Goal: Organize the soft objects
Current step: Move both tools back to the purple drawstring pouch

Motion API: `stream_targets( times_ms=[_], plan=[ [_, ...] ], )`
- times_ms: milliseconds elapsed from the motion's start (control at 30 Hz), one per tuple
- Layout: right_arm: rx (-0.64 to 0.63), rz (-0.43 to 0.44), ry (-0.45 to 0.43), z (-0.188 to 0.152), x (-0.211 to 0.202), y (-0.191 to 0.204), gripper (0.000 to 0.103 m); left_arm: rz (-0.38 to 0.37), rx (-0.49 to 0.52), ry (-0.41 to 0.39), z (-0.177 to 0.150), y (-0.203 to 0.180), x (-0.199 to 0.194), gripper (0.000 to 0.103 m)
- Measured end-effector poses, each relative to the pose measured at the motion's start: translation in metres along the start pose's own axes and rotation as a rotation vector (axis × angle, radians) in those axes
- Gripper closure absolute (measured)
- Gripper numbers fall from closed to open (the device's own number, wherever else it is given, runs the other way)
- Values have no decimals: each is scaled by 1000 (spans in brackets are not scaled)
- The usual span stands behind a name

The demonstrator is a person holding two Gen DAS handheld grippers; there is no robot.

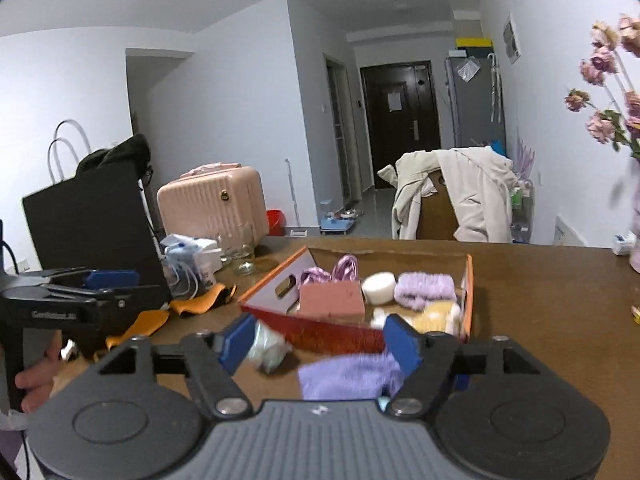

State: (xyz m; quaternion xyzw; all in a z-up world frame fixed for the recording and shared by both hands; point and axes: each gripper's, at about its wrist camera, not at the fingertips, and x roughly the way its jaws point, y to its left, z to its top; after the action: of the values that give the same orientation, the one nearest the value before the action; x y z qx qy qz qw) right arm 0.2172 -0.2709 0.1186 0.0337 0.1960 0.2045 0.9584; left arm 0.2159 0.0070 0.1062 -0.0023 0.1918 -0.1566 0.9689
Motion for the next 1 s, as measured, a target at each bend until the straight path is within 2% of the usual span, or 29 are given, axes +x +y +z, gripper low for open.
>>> stream_targets(
  times_ms=[67,133,233,367,567,767,1000],
  plan=[
    [1,-20,-4,-20,-14,8,28,-8,-18,-3,-19,-6,-15,15],
    [33,-30,-2,-40,-26,12,26,-7,-44,-8,-38,-11,-27,9],
    [67,-43,11,-64,-40,18,25,9,-70,17,-60,-14,-38,9],
    [72,-59,30,-84,-52,24,24,30,-65,33,-75,-17,-45,9],
    [84,-78,33,-90,-53,19,24,26,-66,34,-76,-20,-42,9],
    [111,-95,68,-92,-26,3,24,10,-62,88,-71,-24,-7,9],
    [233,-61,103,-86,32,-40,25,-41,-105,186,-70,-28,78,10]
  ],
)
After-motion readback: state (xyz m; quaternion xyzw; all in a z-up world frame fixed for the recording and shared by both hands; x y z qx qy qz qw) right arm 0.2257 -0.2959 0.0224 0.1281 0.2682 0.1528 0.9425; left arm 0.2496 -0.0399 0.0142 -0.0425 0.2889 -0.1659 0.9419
